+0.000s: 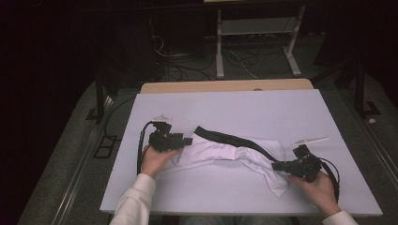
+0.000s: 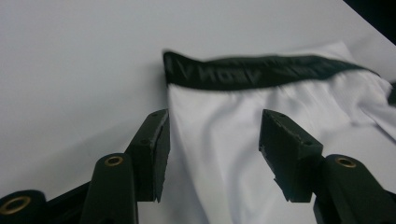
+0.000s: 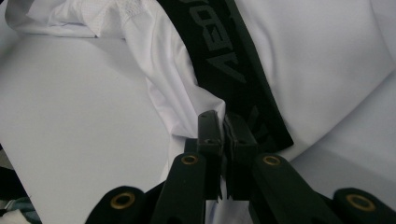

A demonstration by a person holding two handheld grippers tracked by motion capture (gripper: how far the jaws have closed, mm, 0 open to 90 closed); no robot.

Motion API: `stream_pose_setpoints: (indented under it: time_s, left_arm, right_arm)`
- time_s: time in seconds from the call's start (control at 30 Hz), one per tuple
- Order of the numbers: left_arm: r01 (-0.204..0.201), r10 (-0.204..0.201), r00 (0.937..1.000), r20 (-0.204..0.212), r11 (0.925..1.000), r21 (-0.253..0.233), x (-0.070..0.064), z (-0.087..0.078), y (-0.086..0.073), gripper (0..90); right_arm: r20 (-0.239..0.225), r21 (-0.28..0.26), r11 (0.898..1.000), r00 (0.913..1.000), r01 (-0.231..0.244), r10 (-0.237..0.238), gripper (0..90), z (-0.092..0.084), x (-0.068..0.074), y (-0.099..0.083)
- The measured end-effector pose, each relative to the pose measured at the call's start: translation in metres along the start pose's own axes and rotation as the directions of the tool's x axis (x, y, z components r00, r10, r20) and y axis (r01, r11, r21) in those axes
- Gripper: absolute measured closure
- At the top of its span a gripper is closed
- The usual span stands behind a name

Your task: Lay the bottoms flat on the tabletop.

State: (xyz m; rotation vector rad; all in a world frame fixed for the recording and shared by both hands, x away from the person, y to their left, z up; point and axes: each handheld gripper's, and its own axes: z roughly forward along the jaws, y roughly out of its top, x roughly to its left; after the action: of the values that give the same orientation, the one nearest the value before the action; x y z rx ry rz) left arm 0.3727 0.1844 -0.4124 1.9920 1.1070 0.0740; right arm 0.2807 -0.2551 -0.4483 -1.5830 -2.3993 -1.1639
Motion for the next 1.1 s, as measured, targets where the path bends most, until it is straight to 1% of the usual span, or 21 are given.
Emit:
stream_pose_setpoints:
  time_s: [0.03, 0.1, 0.2, 0.3, 0.33, 0.37, 0.4, 0.43, 0.47, 0.53, 0.57, 0.6, 0.7, 0.73, 0.8, 0.87, 0.9, 1.0, 1.03, 1.07, 1.1]
  left_arm:
    - [0.009, -0.01, 0.9999, 0.007, 0.9999, 0.012, 0.004, 0.005, 0.006, 43.2]
    - [0.008, -0.007, 0.9999, -0.007, 0.999, 0.044, 0.011, 0.019, 0.019, 42.8]
    - [0.015, -0.014, 0.9999, -0.007, 0.9972, 0.073, 0.019, 0.036, 0.03, 42.9]
    - [0.022, -0.023, 0.9997, 0.011, 0.9945, 0.102, 0.025, 0.054, 0.035, 46.0]
    - [0.026, -0.028, 0.9995, 0.017, 0.9934, 0.112, 0.026, 0.059, 0.036, 48.5]
    - [0.035, -0.038, 0.999, 0.025, 0.9932, 0.111, 0.027, 0.064, 0.036, 49.6]
    - [0.044, -0.049, 0.9977, 0.047, 0.9935, 0.105, 0.028, 0.067, 0.036, 53.1]
    - [0.054, -0.061, 0.9961, 0.063, 0.9933, 0.102, 0.028, 0.069, 0.035, 61.6]
    - [0.064, -0.072, 0.9944, 0.077, 0.9924, 0.105, 0.029, 0.071, 0.035, 65.3]
    - [0.069, -0.083, 0.9906, 0.109, 0.99, 0.123, 0.03, 0.073, 0.033, 79.6]
    - [0.064, -0.078, 0.9909, 0.109, 0.9901, 0.124, 0.03, 0.073, 0.033, 83.5]
    - [0.068, -0.082, 0.9903, 0.112, 0.9897, 0.126, 0.03, 0.072, 0.033, 84.8]
    - [0.05, -0.062, 0.9921, 0.109, 0.9935, 0.102, 0.029, 0.062, 0.034, 86.0]
    - [0.05, -0.06, 0.9919, 0.111, 0.9946, 0.091, 0.029, 0.058, 0.034, 86.1]
    - [0.041, -0.047, 0.9923, 0.115, 0.9978, 0.053, 0.027, 0.043, 0.033, 86.1]
    - [0.014, -0.018, 0.9945, 0.103, 0.9989, 0.046, 0.024, 0.031, 0.03, 86.1]
    - [0.002, -0.005, 0.9951, 0.099, 0.9992, 0.04, 0.022, 0.023, 0.026, 86.2]
    - [-0.009, 0.005, 0.9959, 0.09, 0.9994, 0.035, 0.019, 0.009, 0.014, 86.1]
    - [-0.008, 0.005, 0.996, 0.089, 0.9994, 0.033, 0.018, 0.005, 0.009, 86.1]
    - [-0.007, 0.004, 0.9957, 0.092, 0.9994, 0.035, 0.018, 0.002, 0.004, 86.1]
    - [-0.006, 0.003, 0.9959, 0.09, 0.9994, 0.033, 0.018, -0.001, -0.001, 86.1]
  right_arm:
    - [0.0, 0.0, 1.0, 1.0, 0.0, 0.0, 84.8, 0.0, 0.0, 0.0]
    - [-0.005, 0.003, 1.0, 1.0, 0.006, -0.006, 84.5, 0.0, 0.001, -0.001]
    - [-0.005, 0.004, 1.0, 0.9999, 0.016, -0.016, 84.3, 0.001, 0.004, -0.001]
    - [-0.006, 0.005, 1.0, 0.9997, 0.022, -0.022, 84.3, 0.001, 0.005, -0.001]
    - [-0.006, 0.005, 1.0, 0.9997, 0.025, -0.025, 84.3, 0.001, 0.006, -0.001]
    - [-0.008, 0.006, 1.0, 0.9997, 0.025, -0.025, 84.3, 0.001, 0.006, -0.001]
    - [-0.008, 0.006, 1.0, 0.9997, 0.024, -0.024, 84.3, 0.001, 0.006, -0.001]
    - [-0.009, 0.006, 1.0, 0.9997, 0.025, -0.025, 84.3, 0.001, 0.006, -0.001]
    - [-0.009, 0.007, 1.0, 0.9996, 0.025, -0.025, 84.3, 0.001, 0.006, -0.001]
    - [-0.011, 0.009, 1.0, 0.9997, 0.022, -0.022, 84.3, 0.001, 0.005, -0.001]
    - [-0.011, 0.011, 1.0, 0.9996, 0.024, -0.024, 84.2, 0.001, 0.005, -0.001]
    - [-0.012, 0.011, 1.0, 0.9996, 0.025, -0.024, 84.0, 0.001, 0.005, -0.001]
    - [-0.011, 0.01, 1.0, 0.9997, 0.022, -0.022, 82.2, 0.002, 0.006, 0.0]
    - [-0.009, 0.008, 1.0, 0.9997, 0.023, -0.023, 80.0, 0.002, 0.007, 0.0]
    - [-0.003, 0.006, 1.0, 0.9995, 0.03, -0.03, 74.5, 0.002, 0.009, 0.0]
    - [0.007, 0.011, 0.999, 0.9993, 0.038, -0.038, 68.3, 0.002, 0.013, 0.0]
    - [0.008, 0.01, 0.999, 0.9992, 0.04, -0.04, 65.3, 0.003, 0.014, -0.001]
    - [0.009, 0.018, 0.999, 0.9991, 0.042, -0.042, 58.5, 0.002, 0.018, 0.0]
    - [0.006, 0.013, 0.999, 0.9993, 0.038, -0.038, 56.5, 0.001, 0.018, 0.0]
    - [-0.013, -0.004, 1.0, 0.9998, 0.015, -0.016, 53.2, -0.001, 0.016, 0.0]
    - [-0.013, -0.004, 1.0, 0.9998, 0.015, -0.016, 53.2, -0.001, 0.016, 0.0]
